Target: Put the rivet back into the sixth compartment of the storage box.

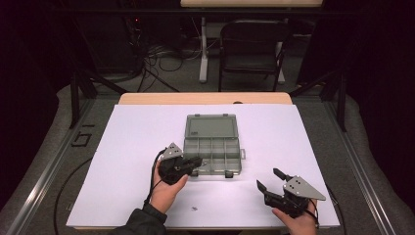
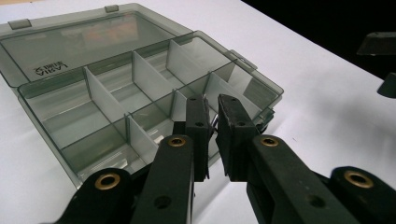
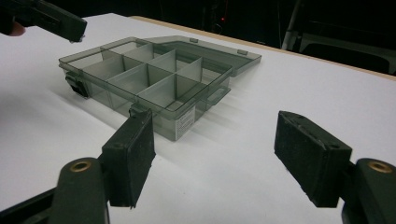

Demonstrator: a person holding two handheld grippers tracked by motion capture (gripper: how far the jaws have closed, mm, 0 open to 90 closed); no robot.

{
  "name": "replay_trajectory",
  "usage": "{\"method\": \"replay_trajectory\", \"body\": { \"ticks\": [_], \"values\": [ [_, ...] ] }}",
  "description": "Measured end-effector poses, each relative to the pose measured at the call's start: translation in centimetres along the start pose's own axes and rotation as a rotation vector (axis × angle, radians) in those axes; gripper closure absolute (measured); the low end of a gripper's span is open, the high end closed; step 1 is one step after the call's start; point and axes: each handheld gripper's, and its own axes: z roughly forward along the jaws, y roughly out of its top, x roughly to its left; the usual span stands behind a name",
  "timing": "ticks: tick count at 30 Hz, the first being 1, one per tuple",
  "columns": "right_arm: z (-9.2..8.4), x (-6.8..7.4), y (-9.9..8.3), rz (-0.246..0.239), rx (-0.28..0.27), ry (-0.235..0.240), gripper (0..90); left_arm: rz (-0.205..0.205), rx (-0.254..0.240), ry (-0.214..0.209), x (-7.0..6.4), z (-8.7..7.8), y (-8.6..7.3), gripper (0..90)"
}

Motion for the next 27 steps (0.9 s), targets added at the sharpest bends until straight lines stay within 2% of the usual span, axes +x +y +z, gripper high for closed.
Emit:
{"method": "replay_trajectory", "body": {
  "ticks": [10,15,23,27],
  "values": [
    [0.0,0.0,0.0,0.0,0.005,0.003,28.6,-0.019,0.015,0.023,0.3,1.8,0.0,83.2],
    [0.0,0.0,0.0,0.002,0.007,0.005,28.6,-0.021,0.043,0.02,0.5,2.5,0.0,83.2],
    [0.0,-0.1,0.0,0.001,0.006,0.007,28.6,-0.022,0.059,0.034,0.6,3.0,-0.1,83.2],
    [0.0,-0.1,0.0,0.001,0.008,0.007,28.6,-0.019,0.082,0.032,0.8,3.1,-0.1,83.2]
  ]
}}
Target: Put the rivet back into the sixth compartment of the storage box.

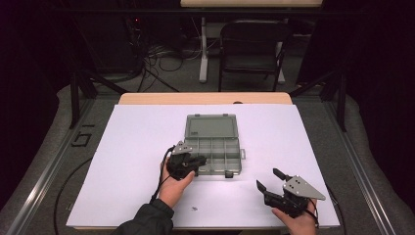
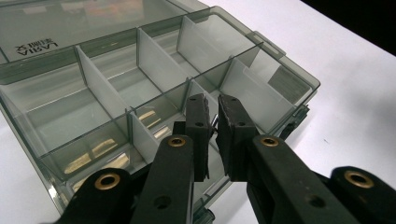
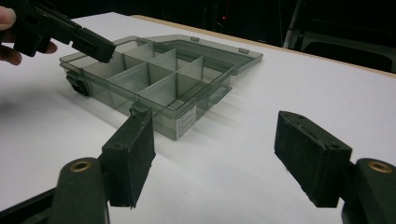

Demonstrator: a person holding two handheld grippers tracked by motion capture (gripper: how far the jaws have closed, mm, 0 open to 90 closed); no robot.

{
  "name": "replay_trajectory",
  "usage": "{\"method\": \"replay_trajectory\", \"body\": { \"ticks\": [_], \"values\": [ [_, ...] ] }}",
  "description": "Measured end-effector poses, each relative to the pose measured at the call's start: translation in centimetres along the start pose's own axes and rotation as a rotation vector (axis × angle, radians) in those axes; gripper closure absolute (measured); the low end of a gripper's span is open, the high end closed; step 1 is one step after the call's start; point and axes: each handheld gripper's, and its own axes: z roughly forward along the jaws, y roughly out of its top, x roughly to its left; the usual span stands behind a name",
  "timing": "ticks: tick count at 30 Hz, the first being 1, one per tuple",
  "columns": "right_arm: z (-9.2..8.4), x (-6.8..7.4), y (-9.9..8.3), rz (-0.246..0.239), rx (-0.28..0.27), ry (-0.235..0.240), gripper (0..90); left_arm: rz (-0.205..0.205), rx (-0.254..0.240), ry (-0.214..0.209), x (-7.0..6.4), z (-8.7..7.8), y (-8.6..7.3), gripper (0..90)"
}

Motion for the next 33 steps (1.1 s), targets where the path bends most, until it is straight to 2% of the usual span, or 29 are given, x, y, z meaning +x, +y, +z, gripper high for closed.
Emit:
{"method": "replay_trajectory", "body": {
  "ticks": [3,22,28,33],
  "values": [
    [0.0,0.0,0.0,0.0,0.0,0.002,28.6,-0.01,-0.004,-0.002,0.0,0.1,0.0,83.2],
    [0.0,0.0,0.0,0.002,0.0,0.003,28.6,0.0,0.01,0.005,-0.2,0.6,0.0,82.3],
    [0.0,0.0,0.0,0.003,0.001,0.002,28.6,0.003,-0.01,0.007,-0.2,0.2,0.1,71.9],
    [0.0,0.0,0.0,0.004,-0.001,0.002,28.6,0.007,-0.032,0.008,-0.3,-0.5,0.2,55.8]
  ]
}}
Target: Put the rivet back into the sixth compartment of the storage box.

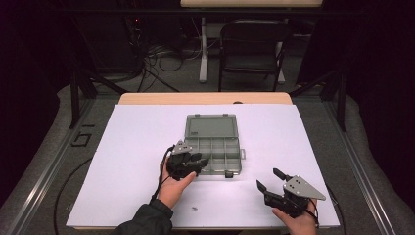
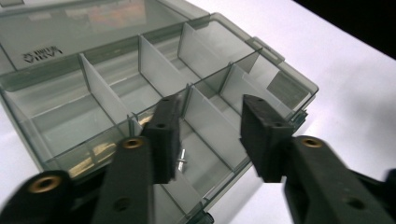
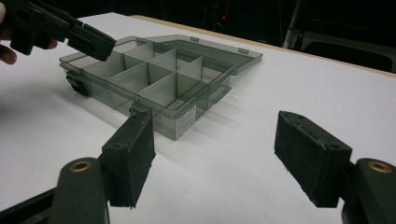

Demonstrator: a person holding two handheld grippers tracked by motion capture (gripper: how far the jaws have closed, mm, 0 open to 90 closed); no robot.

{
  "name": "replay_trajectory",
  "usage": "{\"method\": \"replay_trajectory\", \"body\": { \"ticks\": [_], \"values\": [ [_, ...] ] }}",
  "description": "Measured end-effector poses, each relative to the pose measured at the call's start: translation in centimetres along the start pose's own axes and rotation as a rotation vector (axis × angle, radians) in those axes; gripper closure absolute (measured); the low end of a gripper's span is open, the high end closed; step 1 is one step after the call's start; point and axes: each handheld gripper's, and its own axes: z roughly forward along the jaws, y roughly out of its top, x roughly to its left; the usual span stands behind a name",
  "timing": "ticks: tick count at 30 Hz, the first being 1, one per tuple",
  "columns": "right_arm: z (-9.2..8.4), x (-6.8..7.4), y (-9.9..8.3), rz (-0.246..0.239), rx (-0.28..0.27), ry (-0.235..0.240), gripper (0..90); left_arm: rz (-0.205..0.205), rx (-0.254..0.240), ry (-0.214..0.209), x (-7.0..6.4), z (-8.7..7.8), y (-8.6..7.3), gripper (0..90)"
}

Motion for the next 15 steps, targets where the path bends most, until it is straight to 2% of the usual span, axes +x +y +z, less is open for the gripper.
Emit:
{"method": "replay_trajectory", "body": {
  "ticks": [6,11,15],
  "values": [
    [0.0,0.0,0.0,-0.004,-0.001,-0.004,28.6,0.022,-0.039,0.015,-0.2,-1.1,0.0,41.9],
    [0.0,0.0,0.0,-0.004,0.0,-0.004,28.6,0.012,-0.047,0.009,-0.1,-1.9,-0.2,38.7],
    [0.0,0.0,0.0,-0.005,0.001,-0.005,28.6,0.022,-0.051,0.001,-0.2,-2.4,-0.4,38.1]
  ]
}}
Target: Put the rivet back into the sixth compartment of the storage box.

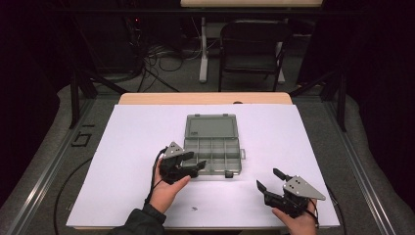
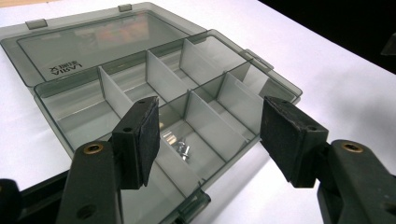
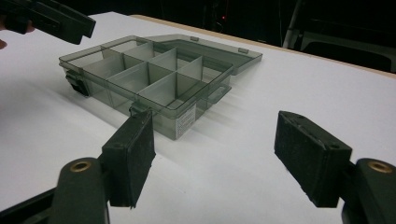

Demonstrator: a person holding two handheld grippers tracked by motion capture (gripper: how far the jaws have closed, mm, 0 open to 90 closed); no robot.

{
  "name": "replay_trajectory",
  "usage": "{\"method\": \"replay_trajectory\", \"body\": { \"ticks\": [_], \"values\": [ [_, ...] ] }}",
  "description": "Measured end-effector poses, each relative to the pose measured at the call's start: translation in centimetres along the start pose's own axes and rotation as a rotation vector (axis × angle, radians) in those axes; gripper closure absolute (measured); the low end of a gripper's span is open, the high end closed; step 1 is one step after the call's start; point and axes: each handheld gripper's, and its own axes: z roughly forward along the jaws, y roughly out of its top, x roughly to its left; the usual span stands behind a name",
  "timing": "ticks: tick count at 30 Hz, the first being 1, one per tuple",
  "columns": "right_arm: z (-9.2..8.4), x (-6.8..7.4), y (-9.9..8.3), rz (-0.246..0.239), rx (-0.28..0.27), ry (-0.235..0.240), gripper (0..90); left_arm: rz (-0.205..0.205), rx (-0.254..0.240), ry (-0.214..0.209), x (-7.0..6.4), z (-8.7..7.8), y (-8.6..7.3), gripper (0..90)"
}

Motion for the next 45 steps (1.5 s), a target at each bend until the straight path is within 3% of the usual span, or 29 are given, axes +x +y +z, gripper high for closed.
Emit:
{"method": "replay_trajectory", "body": {
  "ticks": [21,32,45],
  "values": [
    [-0.1,0.0,0.0,0.0,-0.006,-0.002,28.6,0.027,0.008,-0.051,-0.9,-3.2,-1.8,37.8],
    [-0.1,0.1,0.0,0.0,-0.004,-0.002,28.6,0.033,0.024,-0.062,-1.5,-4.9,-3.3,38.7],
    [0.0,0.0,0.0,0.001,-0.005,-0.003,28.6,0.053,0.047,-0.057,-2.0,-5.6,-4.4,39.6]
  ]
}}
